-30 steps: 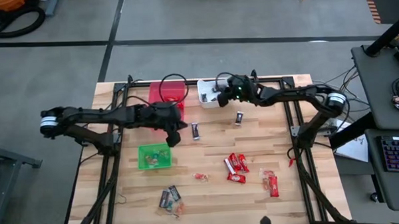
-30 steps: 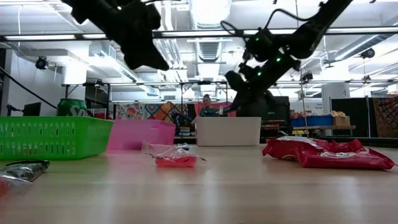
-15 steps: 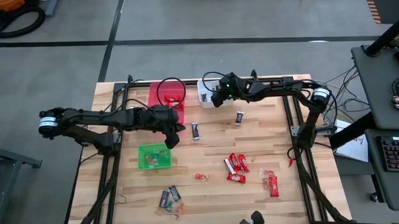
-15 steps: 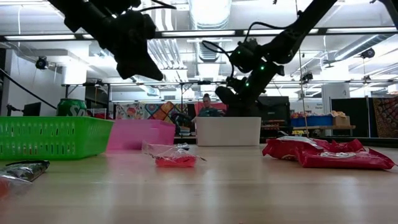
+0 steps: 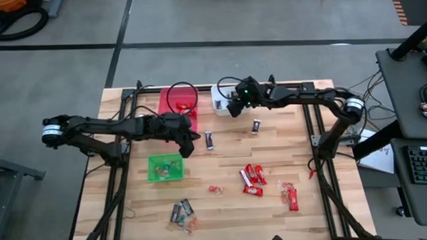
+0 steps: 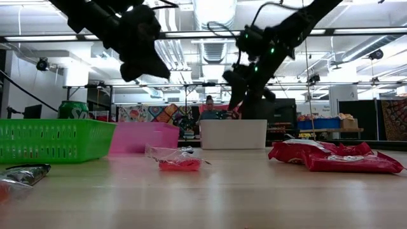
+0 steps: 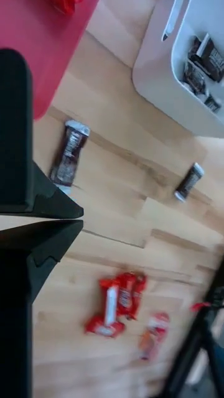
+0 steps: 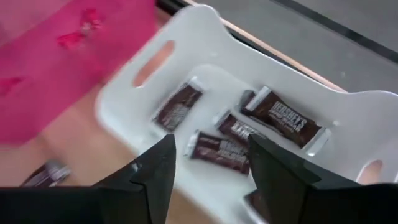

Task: Organize candy in baskets
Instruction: Put the brown chocolate into the white bin

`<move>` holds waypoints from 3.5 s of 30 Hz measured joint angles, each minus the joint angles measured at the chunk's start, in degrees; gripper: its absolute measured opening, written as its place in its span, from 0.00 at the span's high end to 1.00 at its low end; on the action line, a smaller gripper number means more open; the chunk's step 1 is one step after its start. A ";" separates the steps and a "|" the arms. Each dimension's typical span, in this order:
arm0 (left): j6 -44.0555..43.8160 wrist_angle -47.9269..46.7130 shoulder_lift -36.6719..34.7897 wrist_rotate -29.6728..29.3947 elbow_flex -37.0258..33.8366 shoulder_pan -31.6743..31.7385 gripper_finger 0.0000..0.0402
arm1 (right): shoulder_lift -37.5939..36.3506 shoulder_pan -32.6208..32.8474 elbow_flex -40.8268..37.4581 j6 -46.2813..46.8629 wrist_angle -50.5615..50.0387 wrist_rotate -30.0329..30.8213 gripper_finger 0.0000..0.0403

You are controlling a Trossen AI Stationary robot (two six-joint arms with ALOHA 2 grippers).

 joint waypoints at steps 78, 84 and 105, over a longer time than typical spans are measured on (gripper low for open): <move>-10.69 -27.06 47.57 -24.31 34.25 -7.27 0.84 | -15.52 17.76 -0.93 2.57 -18.69 0.43 0.53; -4.38 -27.94 45.39 -22.01 34.06 -7.93 0.98 | -15.52 17.76 -1.02 1.58 -18.62 0.38 0.53; 23.67 -16.62 23.15 2.52 26.79 -8.19 1.00 | -15.54 17.74 -4.86 -6.25 -14.81 0.56 0.53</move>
